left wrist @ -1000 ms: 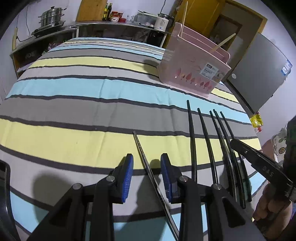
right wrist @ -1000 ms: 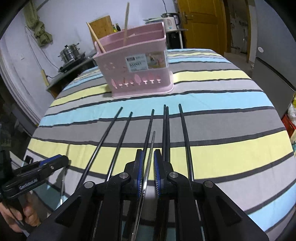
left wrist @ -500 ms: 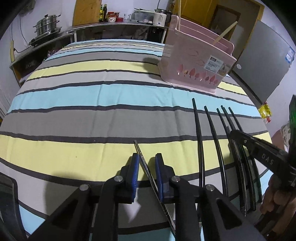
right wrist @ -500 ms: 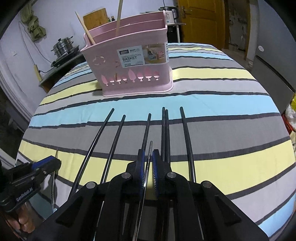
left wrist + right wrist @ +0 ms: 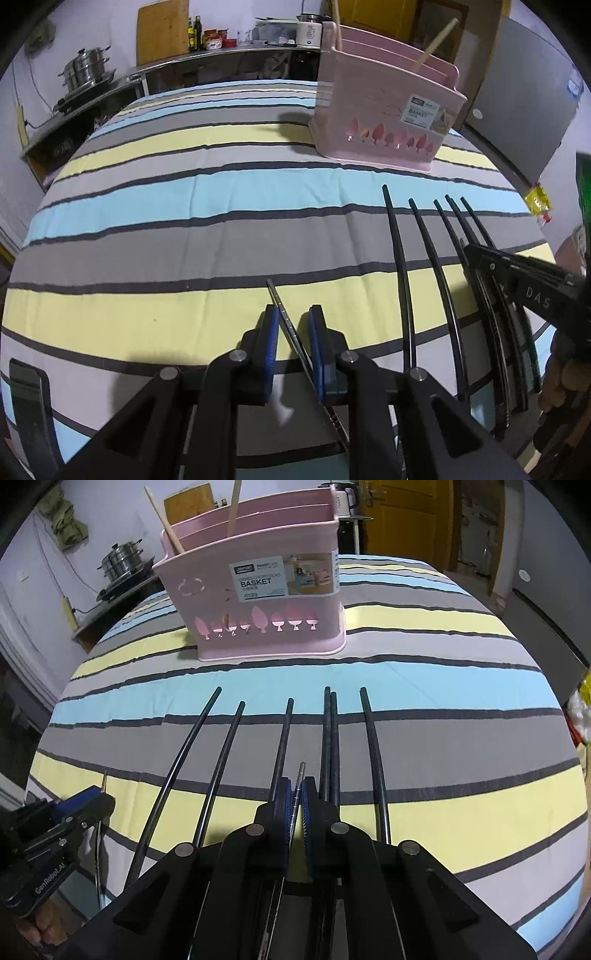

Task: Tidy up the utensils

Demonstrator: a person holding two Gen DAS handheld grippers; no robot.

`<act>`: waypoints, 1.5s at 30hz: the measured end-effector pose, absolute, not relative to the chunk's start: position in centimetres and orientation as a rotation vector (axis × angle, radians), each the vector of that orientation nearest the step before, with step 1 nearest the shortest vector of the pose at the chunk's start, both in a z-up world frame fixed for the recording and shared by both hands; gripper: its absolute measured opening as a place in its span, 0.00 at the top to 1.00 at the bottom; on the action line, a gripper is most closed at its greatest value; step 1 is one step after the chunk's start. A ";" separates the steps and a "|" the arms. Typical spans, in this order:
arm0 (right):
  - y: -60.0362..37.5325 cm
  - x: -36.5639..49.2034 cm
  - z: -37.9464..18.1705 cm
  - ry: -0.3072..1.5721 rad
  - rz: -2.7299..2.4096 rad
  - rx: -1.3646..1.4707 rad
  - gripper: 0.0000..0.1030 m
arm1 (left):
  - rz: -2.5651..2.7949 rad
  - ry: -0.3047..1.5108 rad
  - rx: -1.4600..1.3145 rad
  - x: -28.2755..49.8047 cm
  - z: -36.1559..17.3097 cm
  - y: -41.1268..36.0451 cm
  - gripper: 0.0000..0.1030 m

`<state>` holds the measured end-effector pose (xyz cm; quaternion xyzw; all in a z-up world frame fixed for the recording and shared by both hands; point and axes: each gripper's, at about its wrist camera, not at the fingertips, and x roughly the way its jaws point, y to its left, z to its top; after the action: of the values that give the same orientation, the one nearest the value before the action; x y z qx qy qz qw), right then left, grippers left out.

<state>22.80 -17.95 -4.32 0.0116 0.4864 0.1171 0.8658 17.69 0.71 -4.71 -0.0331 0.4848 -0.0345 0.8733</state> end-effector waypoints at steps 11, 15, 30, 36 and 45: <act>-18.7 22.8 -2.4 0.974 0.284 0.087 0.96 | -0.136 0.997 -0.170 18.5 -2.8 1.8 0.96; -19.0 22.6 -0.7 0.933 0.299 0.094 0.96 | -0.171 0.951 -0.168 18.7 -0.4 1.8 0.96; -19.9 22.2 7.7 0.729 0.329 0.106 0.96 | -0.237 0.784 -0.107 20.3 8.1 1.5 0.96; -20.2 21.2 8.6 0.691 0.332 0.104 0.96 | -0.243 0.753 -0.107 19.8 8.7 1.5 0.96; -20.7 20.1 8.9 0.681 0.333 0.106 0.96 | -0.245 0.782 -0.114 18.9 8.2 1.6 0.96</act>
<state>20.14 -20.72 8.87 0.0516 0.3325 0.1625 0.9276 18.86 1.56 8.17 -0.0553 0.3801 -0.1190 0.9156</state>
